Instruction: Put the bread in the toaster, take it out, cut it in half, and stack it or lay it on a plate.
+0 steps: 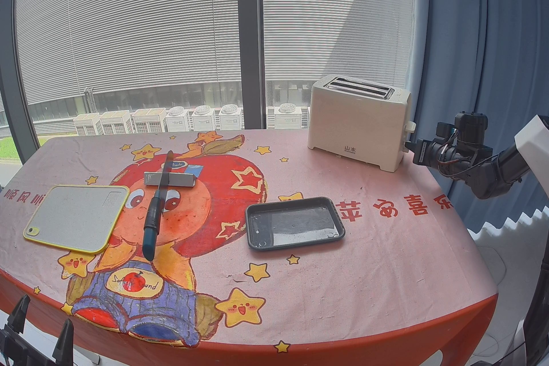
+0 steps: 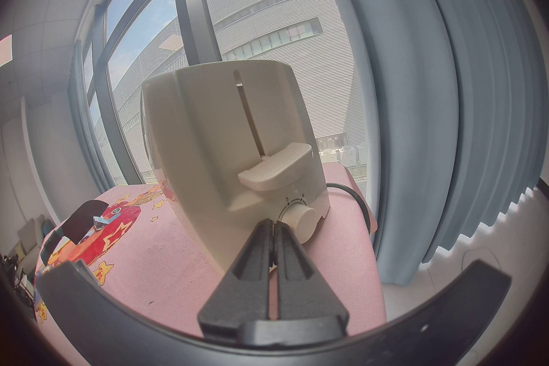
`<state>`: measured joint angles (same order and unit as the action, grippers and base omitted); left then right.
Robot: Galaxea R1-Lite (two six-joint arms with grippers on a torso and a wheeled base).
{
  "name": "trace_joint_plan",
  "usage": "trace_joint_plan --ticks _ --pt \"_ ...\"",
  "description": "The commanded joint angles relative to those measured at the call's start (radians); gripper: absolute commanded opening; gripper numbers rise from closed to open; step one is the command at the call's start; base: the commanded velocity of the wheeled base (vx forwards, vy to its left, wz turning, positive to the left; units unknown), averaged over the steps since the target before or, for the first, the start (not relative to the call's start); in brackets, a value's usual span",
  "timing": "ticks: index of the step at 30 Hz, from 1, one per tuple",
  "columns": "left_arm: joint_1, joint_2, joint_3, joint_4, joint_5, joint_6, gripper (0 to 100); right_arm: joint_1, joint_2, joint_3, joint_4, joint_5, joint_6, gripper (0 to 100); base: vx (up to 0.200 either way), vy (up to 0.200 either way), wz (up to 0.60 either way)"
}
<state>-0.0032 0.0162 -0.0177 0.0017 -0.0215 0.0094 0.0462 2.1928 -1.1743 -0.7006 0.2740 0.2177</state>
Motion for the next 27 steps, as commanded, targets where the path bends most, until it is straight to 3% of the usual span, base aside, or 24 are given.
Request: trace_joint_plan --ticks 1,27 --pt "0.0 -0.016 0.018 0.0 0.0 0.0 100 0.0 0.013 -0.004 0.0 0.001 0.0 0 0.0 0.0 0.0" --pt "0.0 -0.016 0.018 0.0 0.0 0.0 100 -0.006 0.044 0.005 -0.002 -0.009 -0.001 0 0.0 0.0 0.0"
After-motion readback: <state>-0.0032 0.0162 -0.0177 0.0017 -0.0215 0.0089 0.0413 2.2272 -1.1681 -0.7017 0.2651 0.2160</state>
